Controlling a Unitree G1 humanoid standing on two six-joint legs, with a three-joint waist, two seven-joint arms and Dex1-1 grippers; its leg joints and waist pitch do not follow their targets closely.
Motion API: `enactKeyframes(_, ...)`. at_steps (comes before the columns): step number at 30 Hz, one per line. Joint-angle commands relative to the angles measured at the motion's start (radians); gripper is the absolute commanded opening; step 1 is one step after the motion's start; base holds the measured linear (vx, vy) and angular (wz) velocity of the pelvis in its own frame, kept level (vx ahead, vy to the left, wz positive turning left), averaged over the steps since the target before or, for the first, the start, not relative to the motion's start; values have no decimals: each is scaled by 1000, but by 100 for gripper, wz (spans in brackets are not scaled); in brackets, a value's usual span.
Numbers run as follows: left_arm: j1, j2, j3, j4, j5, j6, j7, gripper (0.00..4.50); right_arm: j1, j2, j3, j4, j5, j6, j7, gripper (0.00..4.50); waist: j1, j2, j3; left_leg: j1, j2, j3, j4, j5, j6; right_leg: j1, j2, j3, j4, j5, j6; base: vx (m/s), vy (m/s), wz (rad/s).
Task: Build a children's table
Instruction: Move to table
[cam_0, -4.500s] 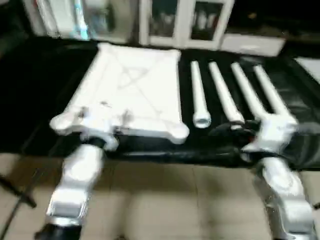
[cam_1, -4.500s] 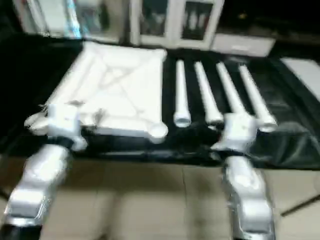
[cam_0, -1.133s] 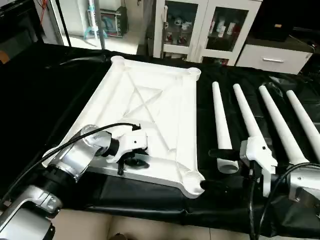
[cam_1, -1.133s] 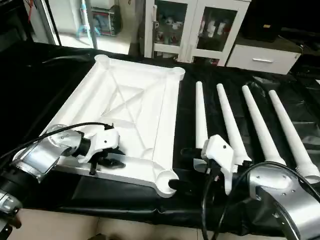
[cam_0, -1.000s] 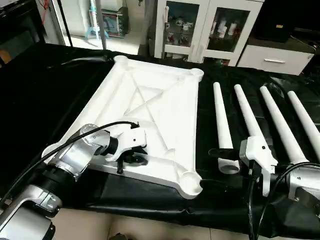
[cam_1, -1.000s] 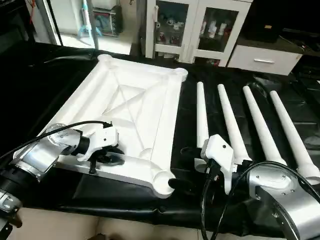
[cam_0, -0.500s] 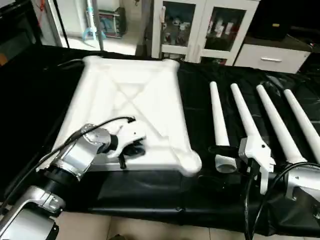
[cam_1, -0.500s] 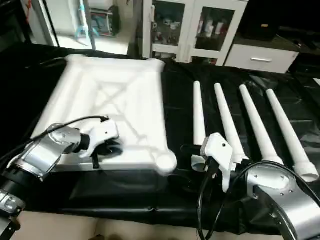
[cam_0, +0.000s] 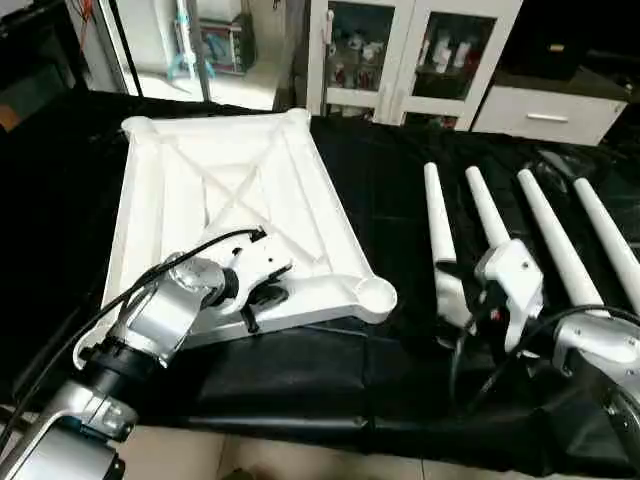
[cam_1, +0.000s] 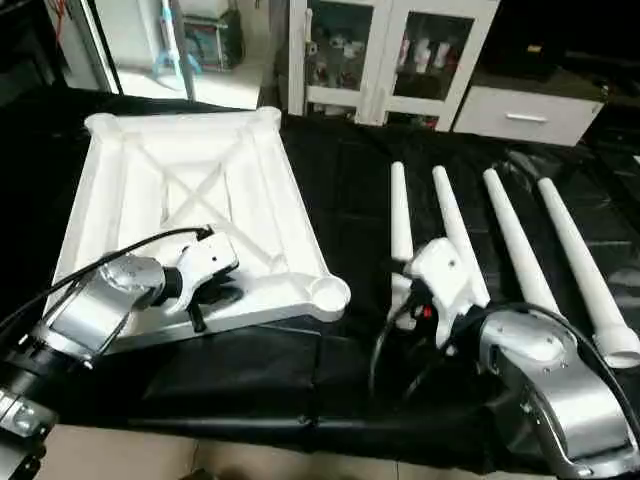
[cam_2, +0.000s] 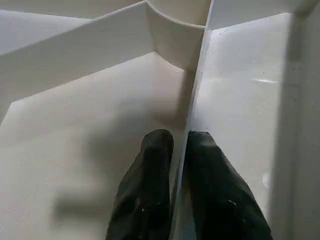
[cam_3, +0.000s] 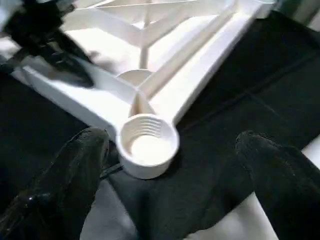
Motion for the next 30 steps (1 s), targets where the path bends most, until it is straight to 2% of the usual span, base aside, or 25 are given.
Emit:
enactKeyframes(1,29,-15,-31,-1,28,-6,29,37,-6,-1,-17,4,-2,21,-14,442,1,-2,-51,8,88,-38,-95,-137,25,31,-85,52,-75,-146,-230,0,0,0)
enactKeyframes(3,26,-24,-30,-10,28,1,29,34,-13,-2,-15,14,-13,18,-26,442,3,-3,-54,10,87,-34,-92,-103,37,33,-85,51,-72,-94,-239,0,0,0)
enactKeyframes(9,33,-15,-31,-44,20,10,18,34,-27,7,-27,29,-21,25,-51,442,13,0,-60,11,87,-31,-88,-53,54,37,-84,49,-64,-24,-258,0,0,0)
enactKeyframes(11,37,-7,-20,-79,1,33,-1,89,-36,15,-44,34,-10,53,-71,442,13,1,-62,11,86,-31,-87,-40,61,38,-83,48,-61,4,-267,0,0,0)
enactKeyframes(15,43,-7,-2,-119,-20,51,-17,135,-43,21,-59,35,7,81,-85,442,13,2,-63,13,87,-29,-87,-53,57,38,-83,47,-62,-9,-275,0,0,0)
enactKeyframes(16,42,-18,14,-136,-28,60,-9,135,-45,21,-64,35,15,96,-90,442,15,7,-63,14,87,-30,-88,-55,53,38,-84,47,-62,-13,-274,0,0,0)
enactKeyframes(18,37,-28,26,-150,-38,69,-4,149,-48,20,-71,35,21,122,-101,442,16,6,-64,16,88,-29,-87,-53,45,38,-83,47,-62,-5,-280,0,0,0)
enactKeyframes(20,23,-37,44,-173,-51,76,5,174,-66,32,-94,39,36,190,-140,442,16,3,-65,12,86,-30,-86,-33,48,42,-82,47,-58,23,-285,0,0,0)
enactKeyframes(21,15,-30,54,-185,-54,81,7,174,-84,42,-106,44,44,232,-159,442,16,3,-65,10,84,-30,-85,-33,48,42,-82,46,-58,20,-283,0,0,0)
enactKeyframes(25,11,-15,70,-207,-64,90,6,174,-115,57,-117,56,49,287,-185,442,14,2,-65,10,82,-29,-85,-37,43,43,-82,47,-59,-4,-277,0,0,0)
enactKeyframes(27,16,2,103,-234,-86,101,-3,178,-167,82,-131,98,65,336,-218,446,12,6,-65,11,80,-30,-85,-39,34,42,-81,46,-59,-14,-276,0,0,0)
enactKeyframes(28,22,5,142,-246,-126,81,-21,178,-225,104,-137,164,58,363,-251,446,9,8,-67,11,78,-30,-84,-37,26,41,-80,46,-56,-14,-282,0,0,0)
enactKeyframes(30,26,6,170,-252,-152,63,-34,178,-264,116,-137,202,49,387,-276,446,7,8,-66,13,75,-28,-84,-35,11,39,-77,45,-57,-22,-293,0,0,0)
